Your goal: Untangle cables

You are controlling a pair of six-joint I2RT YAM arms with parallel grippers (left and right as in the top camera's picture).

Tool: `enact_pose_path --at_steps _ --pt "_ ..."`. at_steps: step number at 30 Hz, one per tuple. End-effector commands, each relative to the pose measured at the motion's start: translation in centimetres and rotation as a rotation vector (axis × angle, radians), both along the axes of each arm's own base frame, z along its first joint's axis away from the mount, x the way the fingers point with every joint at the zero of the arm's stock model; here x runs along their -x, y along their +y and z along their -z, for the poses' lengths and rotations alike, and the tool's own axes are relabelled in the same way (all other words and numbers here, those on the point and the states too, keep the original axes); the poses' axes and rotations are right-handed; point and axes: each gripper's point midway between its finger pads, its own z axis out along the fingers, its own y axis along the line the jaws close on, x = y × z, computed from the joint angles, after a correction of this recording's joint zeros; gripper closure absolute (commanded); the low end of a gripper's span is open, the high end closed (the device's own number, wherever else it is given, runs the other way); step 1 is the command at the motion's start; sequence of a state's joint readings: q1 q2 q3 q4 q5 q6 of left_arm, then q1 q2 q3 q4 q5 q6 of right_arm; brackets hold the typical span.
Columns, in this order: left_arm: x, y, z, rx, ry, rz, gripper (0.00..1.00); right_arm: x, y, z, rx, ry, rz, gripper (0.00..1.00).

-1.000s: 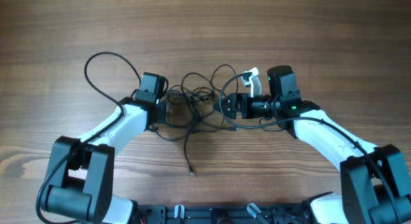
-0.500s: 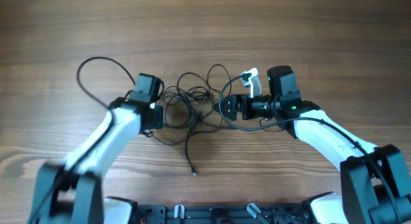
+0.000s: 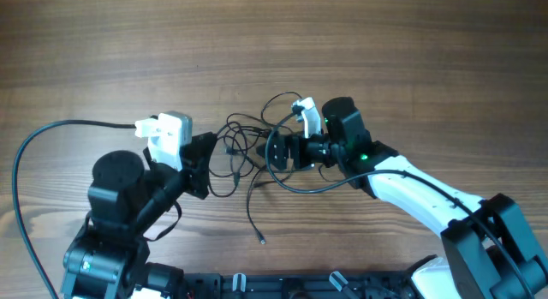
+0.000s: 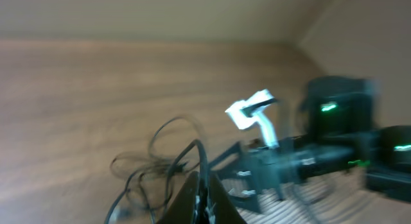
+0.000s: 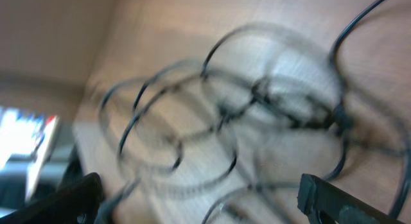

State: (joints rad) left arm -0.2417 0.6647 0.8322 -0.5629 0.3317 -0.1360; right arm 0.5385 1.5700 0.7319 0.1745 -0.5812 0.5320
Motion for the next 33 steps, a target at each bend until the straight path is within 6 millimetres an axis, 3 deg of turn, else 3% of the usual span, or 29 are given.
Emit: enact_pose_path --at_steps 1,4,9,11,14,18,19,22,24,26,28,29,31,33 --pt "1.5 -1.7 -3.2 0.071 -0.108 0.125 0.96 -2.2 -0.2 -0.6 0.041 -0.115 0.107 0.00" --pt "1.2 -1.5 -3.8 0.072 -0.141 0.109 0.96 -2.1 -0.1 -0.2 0.178 -0.351 -0.040 0.00" --pt "1.1 -1.4 -3.8 0.068 -0.141 0.098 0.96 -3.6 -4.2 2.8 0.553 -0.554 -0.106 0.00" --pt "0.8 -1.0 -3.7 0.059 -0.143 0.071 0.96 -2.9 -3.4 2.9 0.514 -0.547 -0.146 0.00" --pt "0.6 -0.7 -3.8 0.055 -0.150 0.053 0.96 -1.1 -0.8 3.3 0.386 -0.569 -0.310 0.00" --pt "0.5 -0.7 -4.2 0.058 -0.166 0.053 0.96 -0.9 0.5 6.0 0.352 -0.598 -0.404 0.03" --pt "0.5 -0.8 -4.3 0.059 -0.169 0.053 0.96 -1.4 0.8 6.1 0.347 -0.628 -0.401 0.08" --pt "0.4 -0.8 -4.8 0.067 -0.187 0.052 0.96 -3.7 1.3 4.9 0.348 -0.743 -0.330 0.42" --pt "0.2 -0.8 -5.7 0.077 -0.223 0.052 0.96 -5.0 1.9 2.7 0.303 -0.823 -0.267 0.96" --pt "-0.2 -0.4 -7.3 0.084 -0.289 0.024 0.96 -6.5 1.3 1.8 0.270 -0.765 -0.134 0.96" --pt "-1.1 1.7 -10.0 0.074 -0.374 -0.115 0.96 -7.9 -0.6 2.3 0.274 -0.657 -0.009 0.96" --pt "-1.4 3.2 -11.3 0.067 -0.408 -0.203 0.96 -8.3 -1.7 2.6 0.277 -0.612 0.024 0.96" --pt "-1.4 8.8 -15.0 0.047 -0.489 -0.523 0.96 -9.6 -5.8 3.5 0.313 -0.493 0.120 0.96" --pt "-0.5 12.1 -16.7 0.043 -0.522 -0.708 0.96 -10.2 -8.7 3.5 0.341 -0.449 0.166 0.96"
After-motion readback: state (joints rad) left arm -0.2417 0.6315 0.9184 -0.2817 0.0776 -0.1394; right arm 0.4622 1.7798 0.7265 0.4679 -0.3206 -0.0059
